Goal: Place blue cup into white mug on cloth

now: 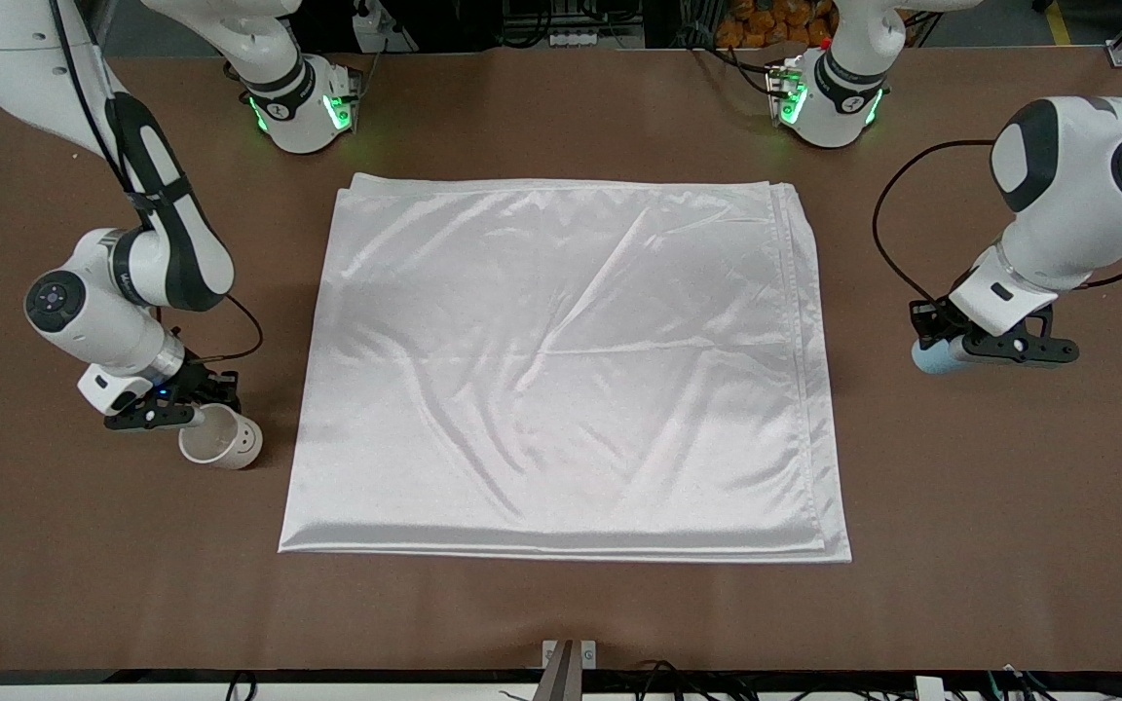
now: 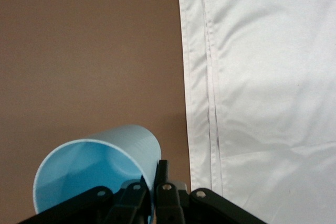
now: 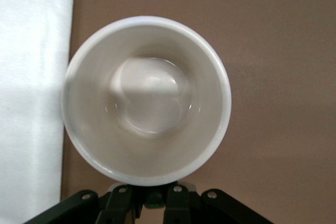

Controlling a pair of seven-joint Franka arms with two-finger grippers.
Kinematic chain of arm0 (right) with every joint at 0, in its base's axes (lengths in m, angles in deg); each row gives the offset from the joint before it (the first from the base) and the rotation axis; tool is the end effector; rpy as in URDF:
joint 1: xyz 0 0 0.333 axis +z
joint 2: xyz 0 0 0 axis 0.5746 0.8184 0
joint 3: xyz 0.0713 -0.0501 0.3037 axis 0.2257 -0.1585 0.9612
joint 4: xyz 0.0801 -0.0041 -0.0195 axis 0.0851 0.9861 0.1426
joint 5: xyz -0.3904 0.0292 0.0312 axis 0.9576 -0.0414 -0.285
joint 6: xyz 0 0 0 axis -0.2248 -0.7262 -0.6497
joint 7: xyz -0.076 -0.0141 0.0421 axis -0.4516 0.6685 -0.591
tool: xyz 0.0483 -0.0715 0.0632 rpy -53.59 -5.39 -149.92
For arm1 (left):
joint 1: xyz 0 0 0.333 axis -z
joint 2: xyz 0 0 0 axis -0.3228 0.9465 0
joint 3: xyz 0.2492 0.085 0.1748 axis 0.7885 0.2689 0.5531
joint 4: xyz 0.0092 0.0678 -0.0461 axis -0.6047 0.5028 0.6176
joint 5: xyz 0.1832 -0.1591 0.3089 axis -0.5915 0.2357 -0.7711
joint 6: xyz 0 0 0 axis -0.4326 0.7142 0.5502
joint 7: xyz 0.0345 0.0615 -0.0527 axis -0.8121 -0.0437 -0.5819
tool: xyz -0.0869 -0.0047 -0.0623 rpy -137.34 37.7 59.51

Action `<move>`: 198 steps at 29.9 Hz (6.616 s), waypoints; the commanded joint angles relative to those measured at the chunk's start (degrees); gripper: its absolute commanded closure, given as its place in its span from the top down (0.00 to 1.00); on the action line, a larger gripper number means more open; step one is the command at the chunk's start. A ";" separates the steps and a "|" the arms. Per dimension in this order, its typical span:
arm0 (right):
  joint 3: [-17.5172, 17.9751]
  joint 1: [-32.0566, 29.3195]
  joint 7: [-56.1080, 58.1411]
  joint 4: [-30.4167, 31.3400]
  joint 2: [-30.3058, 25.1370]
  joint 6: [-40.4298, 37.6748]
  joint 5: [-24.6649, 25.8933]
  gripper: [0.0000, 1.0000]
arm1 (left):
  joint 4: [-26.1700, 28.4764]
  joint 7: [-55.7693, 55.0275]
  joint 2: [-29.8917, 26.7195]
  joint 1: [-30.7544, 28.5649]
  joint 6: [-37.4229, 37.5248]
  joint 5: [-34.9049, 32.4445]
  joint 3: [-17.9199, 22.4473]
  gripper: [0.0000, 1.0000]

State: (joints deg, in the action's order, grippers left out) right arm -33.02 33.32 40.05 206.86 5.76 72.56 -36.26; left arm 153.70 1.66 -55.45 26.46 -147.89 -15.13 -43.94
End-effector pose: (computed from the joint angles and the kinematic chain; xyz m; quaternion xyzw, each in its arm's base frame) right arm 0.5913 -0.0377 0.2460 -0.9983 -0.0451 -0.0357 0.0007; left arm 0.5540 -0.0368 0.4216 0.9979 -0.0537 0.0341 0.0071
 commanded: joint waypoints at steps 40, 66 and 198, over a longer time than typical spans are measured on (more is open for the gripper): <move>8.48 32.33 -61.43 -22.85 3.62 -17.63 5.56 0.00 | -10.06 -3.60 -0.27 0.20 6.95 -4.43 -3.99 0.00; 8.04 41.21 -73.84 -30.15 16.99 -11.74 13.48 0.00 | -24.30 -12.21 12.91 0.63 7.12 -4.52 -13.39 0.00; 3.99 0.87 -5.46 -32.00 -21.86 -55.94 -0.14 1.00 | -25.19 -26.92 5.11 14.61 16.43 -1.73 -12.09 1.00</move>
State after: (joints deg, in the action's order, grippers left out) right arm -28.52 33.75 34.19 174.69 -15.04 18.53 -36.11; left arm 118.68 -35.06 -39.54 41.65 -131.77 -23.57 -61.70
